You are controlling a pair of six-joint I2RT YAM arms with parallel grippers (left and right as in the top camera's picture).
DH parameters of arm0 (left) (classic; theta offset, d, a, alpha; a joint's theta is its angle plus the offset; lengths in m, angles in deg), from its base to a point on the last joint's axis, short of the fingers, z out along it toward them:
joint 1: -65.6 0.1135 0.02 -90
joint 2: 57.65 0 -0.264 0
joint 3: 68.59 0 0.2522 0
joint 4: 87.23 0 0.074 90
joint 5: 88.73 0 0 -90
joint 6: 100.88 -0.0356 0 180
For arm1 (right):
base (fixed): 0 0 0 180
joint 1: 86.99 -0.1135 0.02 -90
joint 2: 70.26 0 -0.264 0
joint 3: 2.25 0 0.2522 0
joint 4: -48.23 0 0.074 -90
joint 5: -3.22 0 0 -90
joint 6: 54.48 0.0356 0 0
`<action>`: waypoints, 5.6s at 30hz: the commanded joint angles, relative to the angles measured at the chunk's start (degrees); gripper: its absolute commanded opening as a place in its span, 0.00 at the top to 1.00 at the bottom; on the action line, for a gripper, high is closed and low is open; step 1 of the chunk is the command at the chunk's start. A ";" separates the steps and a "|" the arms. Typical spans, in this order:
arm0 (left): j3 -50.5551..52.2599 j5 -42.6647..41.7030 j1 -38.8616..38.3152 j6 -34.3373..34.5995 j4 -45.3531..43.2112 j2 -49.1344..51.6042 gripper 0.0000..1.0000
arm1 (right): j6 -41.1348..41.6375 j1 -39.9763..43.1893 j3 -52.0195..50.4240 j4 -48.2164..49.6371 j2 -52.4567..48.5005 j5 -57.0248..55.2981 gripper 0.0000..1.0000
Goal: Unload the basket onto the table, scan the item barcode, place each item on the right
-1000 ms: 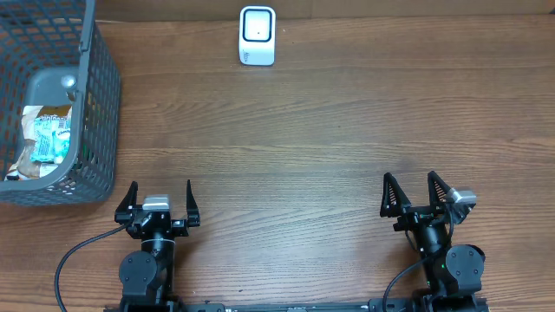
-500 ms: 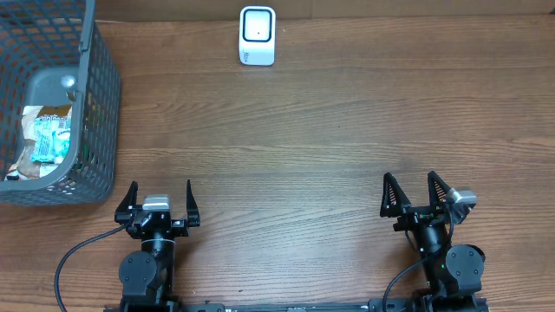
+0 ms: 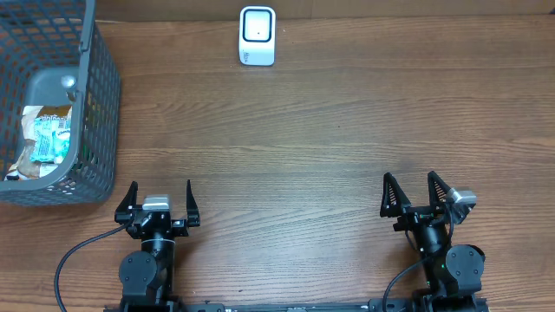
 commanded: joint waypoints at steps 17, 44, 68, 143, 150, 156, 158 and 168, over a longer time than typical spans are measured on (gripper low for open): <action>0.17 -0.09 0.31 -1.11 0.04 -0.66 0.00 | -0.04 -0.33 -0.61 0.13 0.46 -0.11 0.00; 0.17 -0.11 0.31 -1.11 0.04 -0.66 0.01 | -0.04 -0.33 -0.61 0.15 0.46 -0.11 0.00; 0.17 3.19 0.31 -7.32 -0.52 -0.66 0.01 | -0.04 -0.33 -0.61 0.15 0.46 -0.11 0.00; -102.18 -17.86 0.26 12.92 60.22 70.29 0.00 | -0.04 -0.33 -0.61 0.15 0.46 -0.11 0.00; -102.18 -17.84 0.26 14.36 59.45 70.29 0.00 | -0.04 -0.33 -0.61 0.13 0.46 -0.11 0.00; -102.18 -17.84 0.26 14.36 59.49 70.29 0.00 | -0.04 -0.33 -0.61 0.15 0.46 -0.11 0.00; -102.18 -17.84 0.26 14.36 59.65 70.29 0.01 | -0.04 -0.33 -0.61 0.13 0.46 -0.11 0.00; -102.16 -17.84 0.26 14.36 59.69 70.29 0.00 | -0.04 -0.33 -0.61 0.15 0.46 -0.11 0.00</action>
